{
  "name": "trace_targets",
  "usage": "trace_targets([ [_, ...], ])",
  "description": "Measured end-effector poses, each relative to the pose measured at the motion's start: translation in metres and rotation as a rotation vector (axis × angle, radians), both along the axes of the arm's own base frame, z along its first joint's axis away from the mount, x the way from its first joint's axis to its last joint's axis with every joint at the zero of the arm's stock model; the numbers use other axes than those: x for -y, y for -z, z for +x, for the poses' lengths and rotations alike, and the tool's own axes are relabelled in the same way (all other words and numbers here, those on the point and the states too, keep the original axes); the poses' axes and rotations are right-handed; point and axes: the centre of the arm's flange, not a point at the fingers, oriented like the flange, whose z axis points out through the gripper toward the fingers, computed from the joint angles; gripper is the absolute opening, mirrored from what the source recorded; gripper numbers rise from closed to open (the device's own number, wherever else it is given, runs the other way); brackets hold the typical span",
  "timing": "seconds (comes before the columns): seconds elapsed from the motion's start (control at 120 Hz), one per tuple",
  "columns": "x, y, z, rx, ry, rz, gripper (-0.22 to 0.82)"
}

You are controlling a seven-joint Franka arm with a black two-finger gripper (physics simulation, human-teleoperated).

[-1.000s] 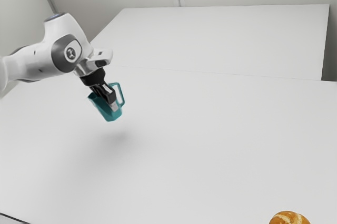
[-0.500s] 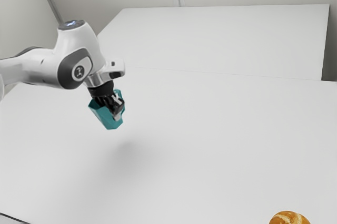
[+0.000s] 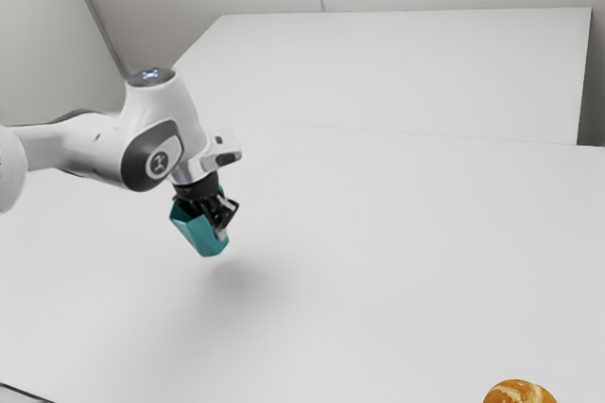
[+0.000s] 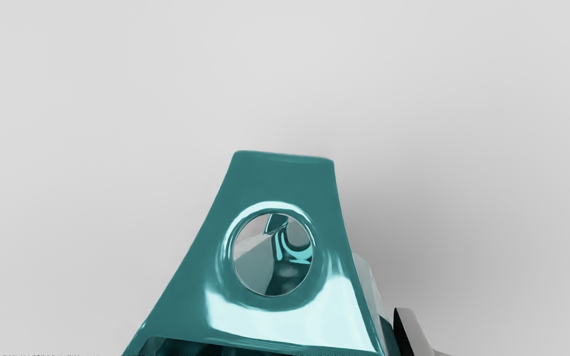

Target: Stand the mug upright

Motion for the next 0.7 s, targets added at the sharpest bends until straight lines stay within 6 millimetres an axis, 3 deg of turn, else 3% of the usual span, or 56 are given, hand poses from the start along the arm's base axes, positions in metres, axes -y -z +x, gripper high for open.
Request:
trace_targets([
  [0.7, 0.0, 0.053, 0.013, -0.05, -0.112, 0.007, -0.18],
])
